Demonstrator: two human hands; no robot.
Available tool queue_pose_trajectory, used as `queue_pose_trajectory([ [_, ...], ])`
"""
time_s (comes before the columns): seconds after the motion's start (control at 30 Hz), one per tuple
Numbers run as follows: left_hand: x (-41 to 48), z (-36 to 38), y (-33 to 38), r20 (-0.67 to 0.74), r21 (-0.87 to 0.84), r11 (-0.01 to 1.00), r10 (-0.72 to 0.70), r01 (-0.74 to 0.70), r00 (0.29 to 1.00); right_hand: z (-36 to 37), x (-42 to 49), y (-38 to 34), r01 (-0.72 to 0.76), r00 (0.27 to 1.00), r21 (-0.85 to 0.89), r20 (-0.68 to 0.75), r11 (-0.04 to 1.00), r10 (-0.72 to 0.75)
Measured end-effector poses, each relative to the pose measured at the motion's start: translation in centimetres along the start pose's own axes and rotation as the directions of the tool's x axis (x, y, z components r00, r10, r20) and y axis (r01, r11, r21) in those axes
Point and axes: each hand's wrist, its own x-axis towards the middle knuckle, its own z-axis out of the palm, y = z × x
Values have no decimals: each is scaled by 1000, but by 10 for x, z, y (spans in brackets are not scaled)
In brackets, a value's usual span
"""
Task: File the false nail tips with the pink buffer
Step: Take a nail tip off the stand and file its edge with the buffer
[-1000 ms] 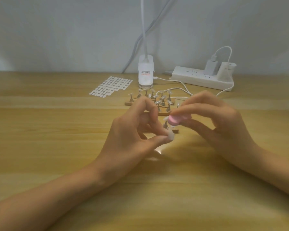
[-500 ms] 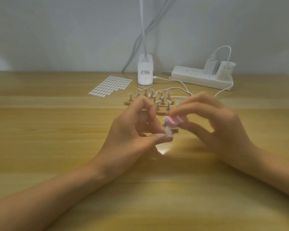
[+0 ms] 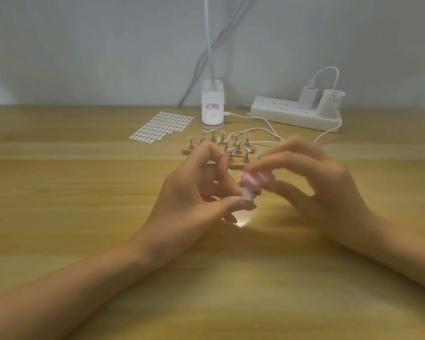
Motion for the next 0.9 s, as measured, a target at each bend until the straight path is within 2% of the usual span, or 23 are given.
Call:
queue_pose_trajectory([
  [0.07,-2,2,2,10,-41,999,-5,6,1000,-5,2,10,-97,994,-28,-60,995,95],
  [0.13,-2,4,4,13,-79,997,-7,7,1000,-8,2,13,-122,988,2,-95,993,121],
  [0.27,-2,1,6,-19,-71,997,-5,3,1000,-2,-1,10,-69,994,11,-89,998,70],
  [0.53,-1,0,1,3,-93,996,0,1,1000,-4,-1,10,-79,990,111,-110,991,91],
  [0.9,0,-1,0,-45,-69,997,-21,18,999,-3,-3,5,-25,999,76,-39,997,28],
])
